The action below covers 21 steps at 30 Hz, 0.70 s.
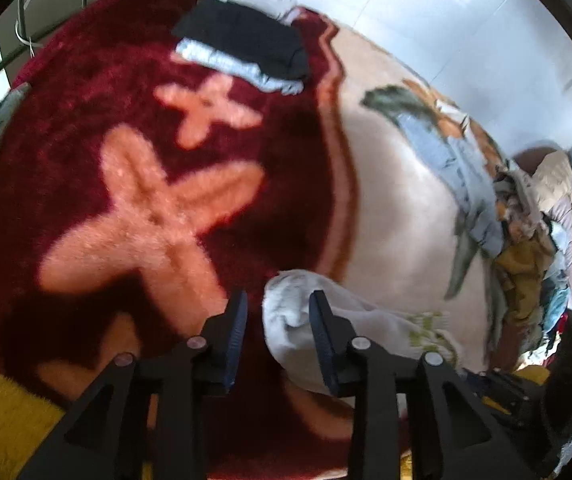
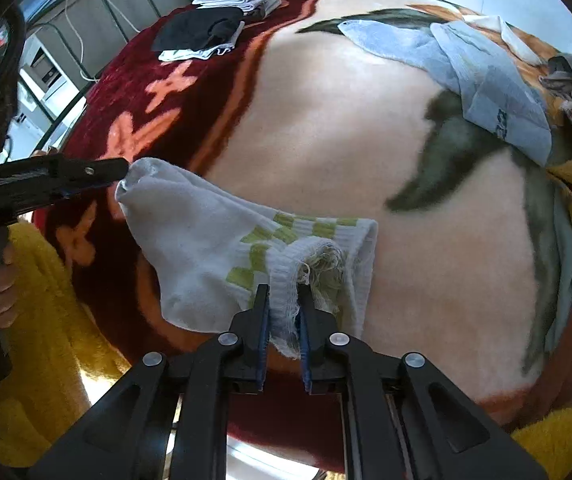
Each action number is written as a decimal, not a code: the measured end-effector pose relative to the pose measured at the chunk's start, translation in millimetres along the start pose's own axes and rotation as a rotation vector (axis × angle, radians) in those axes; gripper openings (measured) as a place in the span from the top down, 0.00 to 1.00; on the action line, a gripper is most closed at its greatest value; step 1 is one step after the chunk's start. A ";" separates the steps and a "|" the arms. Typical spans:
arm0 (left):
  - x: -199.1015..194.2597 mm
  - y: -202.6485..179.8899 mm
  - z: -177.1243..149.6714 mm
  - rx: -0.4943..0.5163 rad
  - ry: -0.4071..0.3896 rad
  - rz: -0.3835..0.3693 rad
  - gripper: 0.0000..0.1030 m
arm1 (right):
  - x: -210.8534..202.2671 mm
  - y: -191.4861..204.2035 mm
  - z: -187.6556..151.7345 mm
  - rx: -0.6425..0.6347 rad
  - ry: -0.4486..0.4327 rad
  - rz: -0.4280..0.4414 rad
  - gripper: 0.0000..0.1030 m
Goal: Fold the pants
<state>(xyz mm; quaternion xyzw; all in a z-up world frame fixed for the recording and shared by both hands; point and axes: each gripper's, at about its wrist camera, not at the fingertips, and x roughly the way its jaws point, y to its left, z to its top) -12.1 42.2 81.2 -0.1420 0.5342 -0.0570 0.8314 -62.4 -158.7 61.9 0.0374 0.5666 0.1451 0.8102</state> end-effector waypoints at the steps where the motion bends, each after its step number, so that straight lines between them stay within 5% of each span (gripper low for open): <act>1: -6.6 -4.3 -0.6 0.008 -0.009 -0.005 0.66 | -1.6 -0.8 -1.2 0.011 0.000 0.005 0.85; 6: -23.7 -37.3 -8.8 0.041 -0.011 -0.082 0.66 | -7.8 -3.2 -4.9 0.030 -0.024 0.002 0.84; 9: -0.8 -62.9 -21.9 0.089 0.064 -0.144 0.66 | -4.6 -2.2 -5.4 0.027 -0.019 -0.008 0.84; 14: 66.7 -75.0 -51.4 0.105 0.228 -0.091 0.77 | 0.7 -4.9 -7.2 0.038 -0.017 -0.042 0.84; 17: 70.6 -76.3 -55.6 0.140 0.215 -0.085 0.78 | -3.5 -14.1 -9.2 0.058 -0.012 -0.120 0.84; 21: 70.1 -73.7 -56.8 0.127 0.211 -0.102 0.78 | -8.5 -30.9 -10.0 0.131 0.010 -0.119 0.84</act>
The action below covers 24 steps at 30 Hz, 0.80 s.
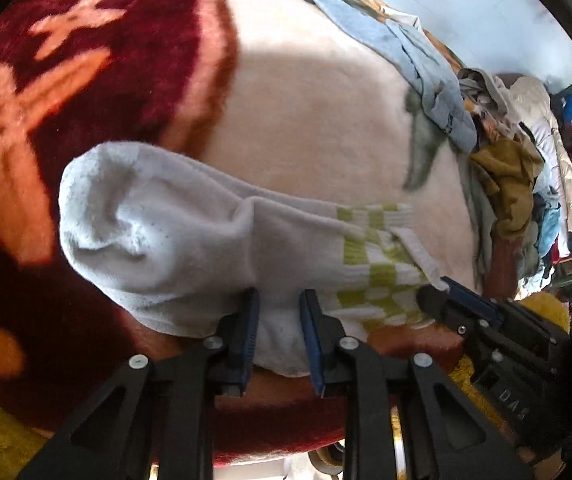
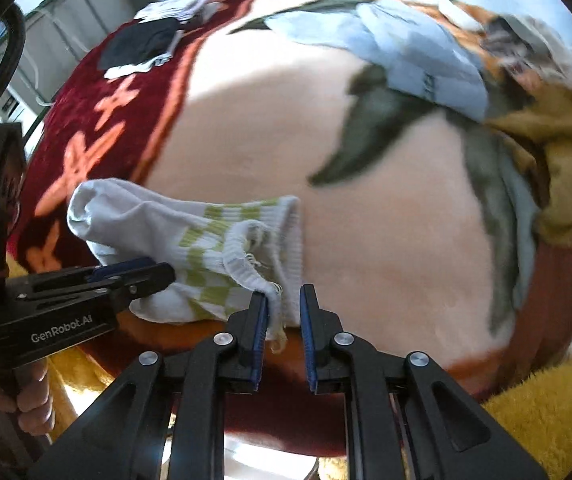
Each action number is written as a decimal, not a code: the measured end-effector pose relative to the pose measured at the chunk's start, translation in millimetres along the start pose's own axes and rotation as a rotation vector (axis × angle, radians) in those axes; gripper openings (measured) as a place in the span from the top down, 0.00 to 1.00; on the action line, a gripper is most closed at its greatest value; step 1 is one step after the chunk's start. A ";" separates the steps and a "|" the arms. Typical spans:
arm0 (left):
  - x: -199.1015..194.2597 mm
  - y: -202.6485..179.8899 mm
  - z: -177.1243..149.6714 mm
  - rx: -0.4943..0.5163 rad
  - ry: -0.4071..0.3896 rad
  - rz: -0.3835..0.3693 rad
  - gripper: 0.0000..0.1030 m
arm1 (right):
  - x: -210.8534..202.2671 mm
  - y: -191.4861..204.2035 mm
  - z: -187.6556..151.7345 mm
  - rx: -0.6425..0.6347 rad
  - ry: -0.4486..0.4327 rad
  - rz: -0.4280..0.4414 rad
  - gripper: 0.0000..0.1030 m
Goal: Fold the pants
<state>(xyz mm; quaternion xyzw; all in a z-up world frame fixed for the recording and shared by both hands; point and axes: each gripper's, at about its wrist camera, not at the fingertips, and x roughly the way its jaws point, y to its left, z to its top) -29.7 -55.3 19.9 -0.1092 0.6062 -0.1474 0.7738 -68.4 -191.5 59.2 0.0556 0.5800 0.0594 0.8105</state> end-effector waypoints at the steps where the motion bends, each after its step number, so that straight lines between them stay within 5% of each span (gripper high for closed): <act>1: -0.4 -0.6 -0.7 0.008 -0.003 0.000 0.78 | -1.0 0.1 -1.4 -0.003 0.007 -0.010 0.84; 9: -4.7 6.8 -6.0 0.008 -0.022 -0.021 0.78 | -26.3 9.6 4.3 0.033 0.019 0.030 0.83; 12: -5.1 8.0 -6.1 0.009 -0.022 -0.026 0.78 | -35.2 15.5 21.7 0.032 -0.029 -0.007 0.72; 18: -5.5 10.2 -6.3 0.003 -0.022 -0.037 0.78 | -13.6 43.1 47.5 -0.005 0.006 0.043 0.71; 23: -6.0 10.4 -7.0 0.005 -0.025 -0.041 0.78 | 20.0 50.9 38.3 -0.077 0.085 -0.095 0.72; 24: -5.8 10.4 -6.7 0.006 -0.024 -0.041 0.78 | 22.3 49.0 35.4 -0.073 0.086 -0.114 0.79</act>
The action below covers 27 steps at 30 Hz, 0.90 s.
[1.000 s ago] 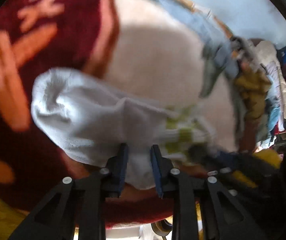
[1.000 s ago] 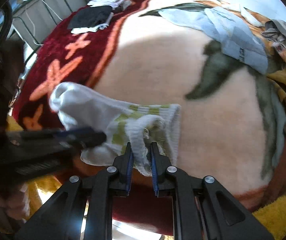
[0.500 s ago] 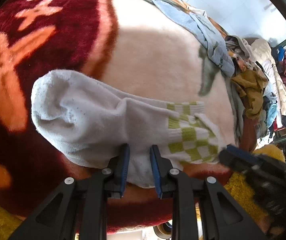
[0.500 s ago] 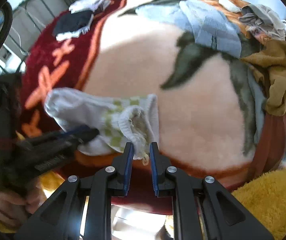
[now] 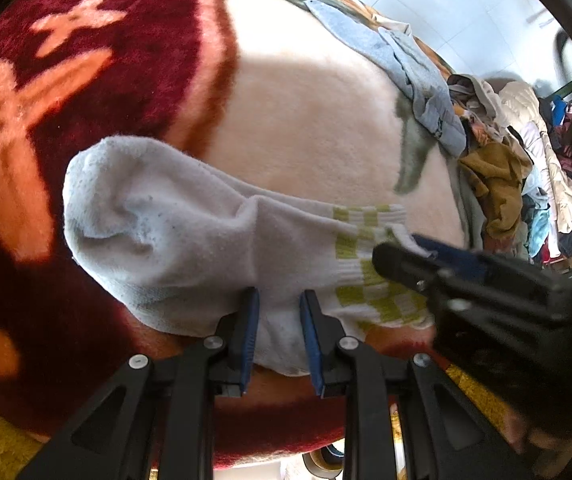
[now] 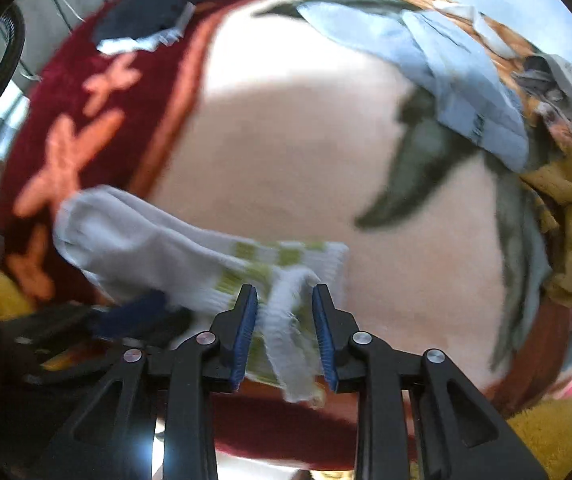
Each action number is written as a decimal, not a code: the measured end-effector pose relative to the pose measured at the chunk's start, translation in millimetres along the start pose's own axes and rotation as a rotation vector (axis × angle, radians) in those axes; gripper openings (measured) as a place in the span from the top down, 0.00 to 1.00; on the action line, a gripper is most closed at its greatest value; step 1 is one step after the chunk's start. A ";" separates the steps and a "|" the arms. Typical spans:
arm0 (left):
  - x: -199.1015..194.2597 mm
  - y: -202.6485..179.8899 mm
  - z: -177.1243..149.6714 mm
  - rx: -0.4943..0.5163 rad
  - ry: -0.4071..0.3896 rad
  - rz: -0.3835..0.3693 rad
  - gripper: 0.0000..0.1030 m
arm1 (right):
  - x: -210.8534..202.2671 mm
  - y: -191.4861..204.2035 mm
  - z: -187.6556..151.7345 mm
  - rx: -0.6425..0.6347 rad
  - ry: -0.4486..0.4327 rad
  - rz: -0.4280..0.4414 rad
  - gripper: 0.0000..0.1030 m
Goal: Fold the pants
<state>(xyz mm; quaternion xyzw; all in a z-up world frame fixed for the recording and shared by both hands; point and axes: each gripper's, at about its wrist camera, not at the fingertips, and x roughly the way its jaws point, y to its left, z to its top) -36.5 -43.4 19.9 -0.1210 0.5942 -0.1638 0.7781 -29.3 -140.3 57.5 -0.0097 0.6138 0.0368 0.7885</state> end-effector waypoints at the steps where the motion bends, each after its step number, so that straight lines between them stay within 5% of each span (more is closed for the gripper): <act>1: -0.1 0.3 0.0 0.002 0.001 0.000 0.78 | 0.9 -2.7 -2.9 0.016 -0.005 0.000 0.91; 8: -2.1 0.9 -0.5 -0.007 -0.008 -0.013 0.78 | -29.3 -29.1 -0.2 0.124 -0.154 0.116 0.97; 19: -3.5 0.4 -1.2 0.012 -0.011 -0.018 0.78 | 6.2 -41.3 8.5 0.113 -0.106 0.063 0.96; 27: -21.0 8.5 5.7 -0.043 -0.016 -0.076 0.78 | -27.5 -40.9 -1.0 0.083 -0.149 0.089 0.81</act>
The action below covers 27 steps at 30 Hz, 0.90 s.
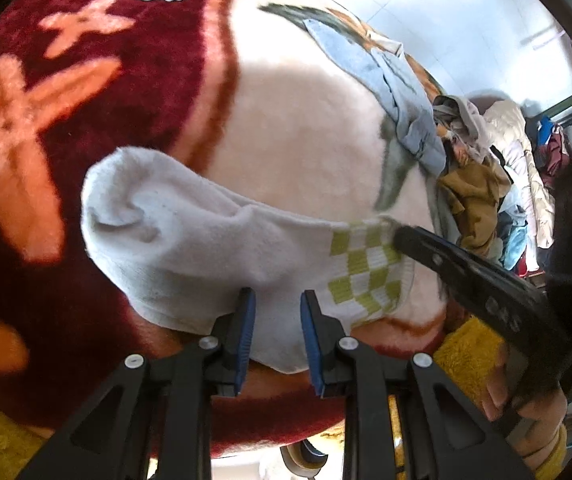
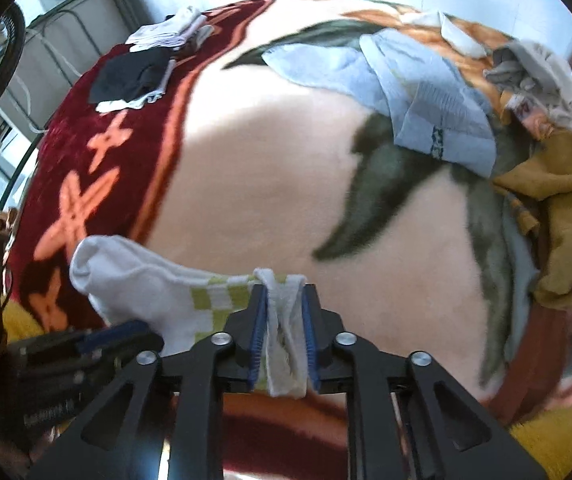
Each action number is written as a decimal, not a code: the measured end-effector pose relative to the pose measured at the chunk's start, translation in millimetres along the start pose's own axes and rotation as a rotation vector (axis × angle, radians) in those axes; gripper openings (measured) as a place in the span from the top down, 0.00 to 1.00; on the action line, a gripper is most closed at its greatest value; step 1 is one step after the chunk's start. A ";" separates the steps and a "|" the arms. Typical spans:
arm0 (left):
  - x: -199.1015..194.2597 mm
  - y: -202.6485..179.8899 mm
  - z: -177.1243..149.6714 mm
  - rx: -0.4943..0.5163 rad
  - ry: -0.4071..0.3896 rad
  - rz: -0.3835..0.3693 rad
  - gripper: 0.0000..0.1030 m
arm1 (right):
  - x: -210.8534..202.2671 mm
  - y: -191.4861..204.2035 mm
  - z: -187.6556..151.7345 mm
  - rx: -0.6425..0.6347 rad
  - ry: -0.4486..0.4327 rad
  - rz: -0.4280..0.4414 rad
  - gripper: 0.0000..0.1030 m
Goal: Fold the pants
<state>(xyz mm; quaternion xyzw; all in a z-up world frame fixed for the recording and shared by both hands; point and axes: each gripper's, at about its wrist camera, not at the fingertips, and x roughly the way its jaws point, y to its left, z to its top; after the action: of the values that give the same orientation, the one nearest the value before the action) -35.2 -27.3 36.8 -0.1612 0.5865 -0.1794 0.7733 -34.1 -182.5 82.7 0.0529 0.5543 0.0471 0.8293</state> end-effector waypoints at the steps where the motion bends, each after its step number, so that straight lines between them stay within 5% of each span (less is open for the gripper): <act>1: -2.9 0.4 1.3 0.000 -0.005 0.003 0.78 | -6.6 1.5 -1.7 -0.010 -0.016 -0.011 0.80; 5: -14.0 1.9 7.6 -0.008 -0.026 -0.001 0.78 | -31.4 5.0 -6.2 -0.011 -0.097 -0.036 0.75; 9: -17.4 -2.8 17.3 0.051 -0.068 0.054 0.78 | -24.8 12.9 -5.0 0.017 -0.091 0.164 0.75; 11: -14.6 -0.2 21.6 0.067 -0.082 0.081 0.78 | -5.4 18.0 -5.9 0.014 -0.051 0.196 0.75; 15: -2.4 19.4 26.7 0.036 -0.070 0.143 0.79 | 21.9 10.0 -10.6 0.023 0.003 0.114 0.75; 18: 2.9 35.3 28.4 -0.021 -0.055 0.114 0.86 | 28.8 -8.3 -16.1 0.040 0.017 0.057 0.85; 20: 0.6 39.6 29.0 -0.044 -0.056 0.091 0.86 | 30.5 -21.4 -16.0 0.063 0.028 -0.028 0.68; 22: -3.3 37.8 28.2 -0.053 -0.058 0.076 0.86 | 28.2 -32.7 -16.1 0.112 0.034 0.005 0.67; 27: -27.3 19.9 20.0 -0.009 -0.091 0.048 0.65 | -2.1 -23.8 -16.4 0.117 -0.041 0.060 0.67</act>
<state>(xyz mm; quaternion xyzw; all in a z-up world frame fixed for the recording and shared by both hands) -20.9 3.8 56.0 -0.1587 0.5553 -0.1506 0.8023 -49.5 -205.7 75.0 0.1188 0.5372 0.0382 0.8342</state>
